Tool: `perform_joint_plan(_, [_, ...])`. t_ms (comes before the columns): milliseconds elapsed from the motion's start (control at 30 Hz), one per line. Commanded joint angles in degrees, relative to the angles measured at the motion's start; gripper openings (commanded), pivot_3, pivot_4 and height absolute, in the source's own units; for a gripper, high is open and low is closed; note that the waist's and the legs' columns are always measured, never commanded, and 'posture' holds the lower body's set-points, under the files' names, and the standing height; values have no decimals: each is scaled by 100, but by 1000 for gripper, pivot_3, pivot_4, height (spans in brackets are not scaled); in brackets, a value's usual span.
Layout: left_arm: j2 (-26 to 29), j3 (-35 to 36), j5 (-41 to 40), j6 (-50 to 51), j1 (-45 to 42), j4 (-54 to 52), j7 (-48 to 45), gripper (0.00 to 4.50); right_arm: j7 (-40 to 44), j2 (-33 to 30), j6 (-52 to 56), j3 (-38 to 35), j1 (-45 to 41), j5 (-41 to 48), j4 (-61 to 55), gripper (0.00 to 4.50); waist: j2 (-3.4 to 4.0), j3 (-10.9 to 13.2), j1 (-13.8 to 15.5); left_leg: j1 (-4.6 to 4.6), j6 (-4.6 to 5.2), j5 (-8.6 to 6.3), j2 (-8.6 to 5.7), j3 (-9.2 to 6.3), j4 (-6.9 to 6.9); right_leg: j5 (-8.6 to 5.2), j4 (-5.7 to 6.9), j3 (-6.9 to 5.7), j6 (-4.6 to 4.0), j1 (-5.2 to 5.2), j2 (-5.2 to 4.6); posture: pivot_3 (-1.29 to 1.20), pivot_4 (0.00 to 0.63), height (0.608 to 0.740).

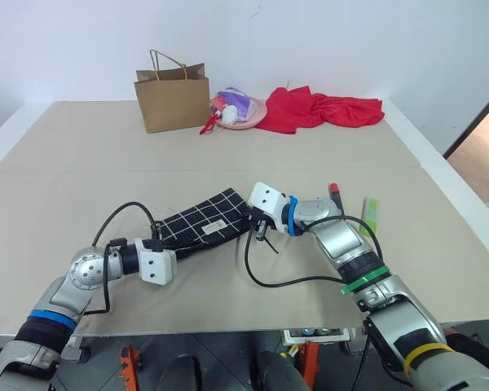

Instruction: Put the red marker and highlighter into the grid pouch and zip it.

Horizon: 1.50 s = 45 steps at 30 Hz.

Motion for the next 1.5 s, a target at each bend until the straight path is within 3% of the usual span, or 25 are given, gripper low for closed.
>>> perform_joint_plan(33, [-21, 81, -274, 396, 47, -327, -51, 150, 46, 12, 99, -127, 28, 22, 127, 0, 0, 0, 0, 0, 0, 0, 0, -1, 0, 0, 0, 0, -1, 0, 0, 0, 150, 740])
perform_joint_plan(100, [-68, 154, -443, 733, 28, -461, -71, 0, 103, 135, 359, -444, -24, 404, -23, 660, 0, 2, 1, -2, 0, 0, 0, -2, -1, -1, 0, 0, -1, -1, 0, 0, 150, 740])
perform_joint_plan(133, [-89, 177, -514, 866, 19, -527, -87, 0, 140, 198, 479, -627, -54, 606, -125, 729, -3, 6, 1, -6, 0, 0, -1, -5, -1, -1, 0, -2, 0, -2, 1, 0, 150, 740])
perform_joint_plan(200, [-156, 226, -683, 1088, 15, -642, -87, 0, 193, 269, 776, -1000, -128, 1003, -385, 1879, -4, 10, -2, -17, 0, 0, -1, -10, 0, 0, 0, -3, -1, -10, 2, 0, 150, 740])
perform_joint_plan(267, [-225, 267, -809, 1275, 21, -724, -67, 0, 224, 311, 1190, -1487, -227, 1549, -694, 2643, -1, 13, -2, -23, 0, 0, -2, -11, -1, -1, 0, -2, -2, -16, 2, 0, 150, 740])
perform_joint_plan(300, [-276, 297, -872, 1423, -2, -774, -33, 0, 379, 254, 1534, -1871, -290, 2074, -1023, 2819, -1, 16, -2, -26, 0, 0, -2, -12, -2, 0, 0, -2, -4, -18, 2, 0, 150, 740])
perform_joint_plan(400, [-365, 335, -835, 1789, -92, -927, 68, 0, 372, -27, 2077, -2615, -411, 2826, -1658, 2819, 1, 23, 0, -60, 0, -1, -3, -32, -2, 12, 0, -12, -26, -40, 2, 0, 150, 740])
perform_joint_plan(533, [-662, 471, -1070, 2635, -313, -1264, 358, 0, 245, -519, 2309, -2816, -189, 2912, -2103, 2819, -1, 22, 8, -97, 0, -1, -11, -47, -1, 11, -5, -29, -25, -61, -1, 0, 150, 740])
perform_joint_plan(700, [-929, 618, -1331, 3634, -642, -1773, 577, 0, -11, -852, 2459, -2378, 620, 2620, -2636, 2819, -2, 23, -22, -102, 0, -1, -16, -49, 0, 11, -6, -27, -23, -63, 1, 0, 150, 740])
perform_joint_plan(900, [-1007, 670, -1402, 4216, -777, -2126, 631, 0, -787, -500, 2696, -1996, 1252, 2421, -3053, 2819, -2, 23, -33, -104, 0, -1, -8, -47, -2, 11, -2, -18, -22, -76, 13, 0, 150, 740])
perform_joint_plan(1133, [-1062, 663, -1427, 4387, -783, -2217, 619, 0, -1297, -263, 2400, -1817, 978, 2005, -2374, 2819, -3, 25, -16, -107, -5, 2, -18, -40, 7, 4, -5, -13, 12, -74, 2, 0, 150, 740])
perform_joint_plan(1500, [-1061, 682, -1397, 4399, -652, -2245, 567, 0, -1311, -123, 1875, -1765, 431, 1783, -1438, 2819, -4, 26, -17, -109, -5, 2, -17, -42, 5, 10, -5, -14, 2, -76, 5, 0, 150, 740])
